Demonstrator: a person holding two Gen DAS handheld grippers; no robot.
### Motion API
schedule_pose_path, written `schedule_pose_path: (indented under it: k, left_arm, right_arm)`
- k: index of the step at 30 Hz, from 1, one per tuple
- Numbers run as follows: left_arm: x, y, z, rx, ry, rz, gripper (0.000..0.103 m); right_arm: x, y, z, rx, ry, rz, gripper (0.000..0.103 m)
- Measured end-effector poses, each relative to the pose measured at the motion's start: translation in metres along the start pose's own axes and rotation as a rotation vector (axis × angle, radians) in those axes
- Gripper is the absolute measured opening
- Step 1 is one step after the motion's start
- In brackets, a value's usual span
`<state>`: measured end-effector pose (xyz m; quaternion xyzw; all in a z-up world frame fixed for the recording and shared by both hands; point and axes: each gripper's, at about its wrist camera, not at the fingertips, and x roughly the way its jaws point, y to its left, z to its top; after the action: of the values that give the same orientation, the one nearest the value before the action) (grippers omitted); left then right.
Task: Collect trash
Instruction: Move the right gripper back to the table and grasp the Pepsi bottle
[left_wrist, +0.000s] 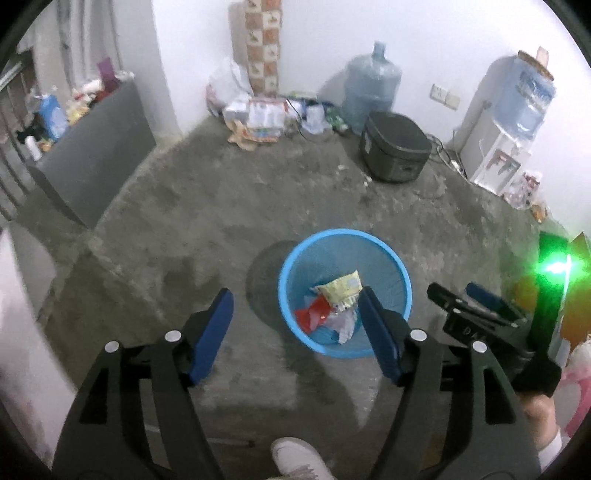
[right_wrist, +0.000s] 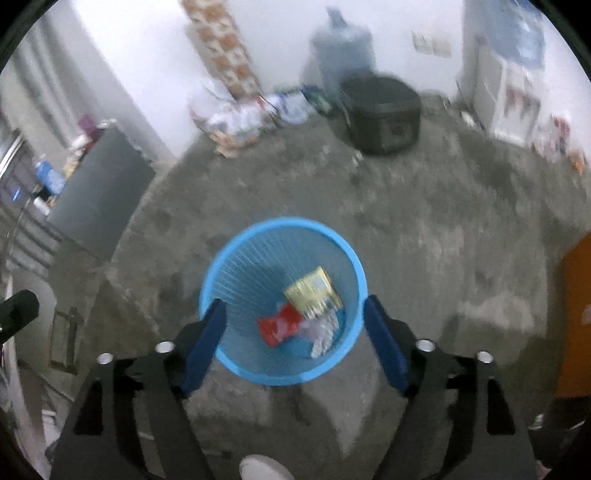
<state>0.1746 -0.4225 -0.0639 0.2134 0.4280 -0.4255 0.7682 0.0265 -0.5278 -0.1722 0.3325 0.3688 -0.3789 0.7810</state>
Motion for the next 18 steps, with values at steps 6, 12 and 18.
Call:
schedule_pose_path:
  k: [6,12,18]
  left_arm:
    - [-0.098,0.033,-0.025,-0.091,-0.131,-0.004,0.066]
    - [-0.207,0.087,-0.085,-0.178,-0.275,-0.012,0.068]
    - [-0.307,0.158,-0.191,-0.294,-0.331,0.196,0.07]
  right_arm:
    - [-0.059,0.049,-0.001,-0.133,-0.04,0.11,0.08]
    - [-0.125,0.1,-0.012,-0.247,-0.064,0.26,0.08]
    - [-0.186,0.172,-0.041,-0.367,-0.055,0.435,0.08]
